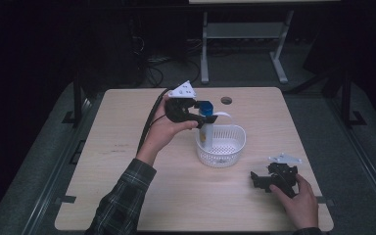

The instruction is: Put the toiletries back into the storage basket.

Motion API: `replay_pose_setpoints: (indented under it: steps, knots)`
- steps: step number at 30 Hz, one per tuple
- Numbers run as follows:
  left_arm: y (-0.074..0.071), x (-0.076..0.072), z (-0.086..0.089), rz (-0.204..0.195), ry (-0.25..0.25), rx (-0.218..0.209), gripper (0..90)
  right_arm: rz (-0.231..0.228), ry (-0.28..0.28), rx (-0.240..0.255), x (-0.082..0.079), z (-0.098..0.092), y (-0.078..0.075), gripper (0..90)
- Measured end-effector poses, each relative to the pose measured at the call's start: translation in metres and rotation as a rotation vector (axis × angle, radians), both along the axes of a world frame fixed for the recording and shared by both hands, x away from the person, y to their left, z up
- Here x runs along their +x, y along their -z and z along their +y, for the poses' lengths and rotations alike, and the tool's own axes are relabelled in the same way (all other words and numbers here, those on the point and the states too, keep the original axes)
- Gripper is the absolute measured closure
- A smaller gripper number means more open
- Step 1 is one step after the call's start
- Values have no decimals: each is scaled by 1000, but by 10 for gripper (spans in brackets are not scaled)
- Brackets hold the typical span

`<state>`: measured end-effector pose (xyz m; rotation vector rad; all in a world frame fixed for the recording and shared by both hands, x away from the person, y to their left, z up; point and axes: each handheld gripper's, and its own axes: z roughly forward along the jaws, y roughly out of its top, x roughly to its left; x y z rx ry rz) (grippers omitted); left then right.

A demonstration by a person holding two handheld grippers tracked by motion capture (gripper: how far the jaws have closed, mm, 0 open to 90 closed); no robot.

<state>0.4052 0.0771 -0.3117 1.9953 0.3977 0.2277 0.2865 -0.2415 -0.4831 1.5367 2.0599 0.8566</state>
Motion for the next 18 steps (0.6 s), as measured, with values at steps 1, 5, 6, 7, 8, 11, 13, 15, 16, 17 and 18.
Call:
replay_pose_setpoints:
  steps: [1, 5, 6, 7, 8, 11, 13, 15, 16, 17, 18]
  knots:
    - [2, 0, 0, 3, 2, 2, 373, 0, 0, 0, 0, 0, 0, 0]
    - [11, -1, -2, 13, 8, 7, 373, 0, 0, 0, 0, 0, 0, 0]
    - [13, -1, -3, 13, 7, 7, 373, 0, 0, 0, 0, 0, 0, 0]
    - [15, 0, -3, 20, 8, 12, 373, 0, 0, 0, 0, 0, 0, 0]
    - [17, 0, -3, 20, 7, 12, 373, 0, 0, 0, 0, 0, 0, 0]
    - [22, 0, -3, 26, 3, 14, 373, 0, 0, 0, 0, 0, 0, 0]
    - [25, 0, -3, 28, 1, 19, 373, 0, 0, 0, 0, 0, 0, 0]
    - [28, 0, -2, 30, 0, 21, 373, 0, 1, 1, 0, 0, 0, 0]
    - [30, 1, -2, 30, 2, 24, 373, 0, 1, 0, 0, 0, 0, 0]
    - [31, 1, -3, 35, 2, 28, 373, 0, 0, 0, 0, 0, 0, 0]
    - [33, 1, -3, 35, 2, 29, 373, 0, 0, 0, 0, 0, 0, 0]
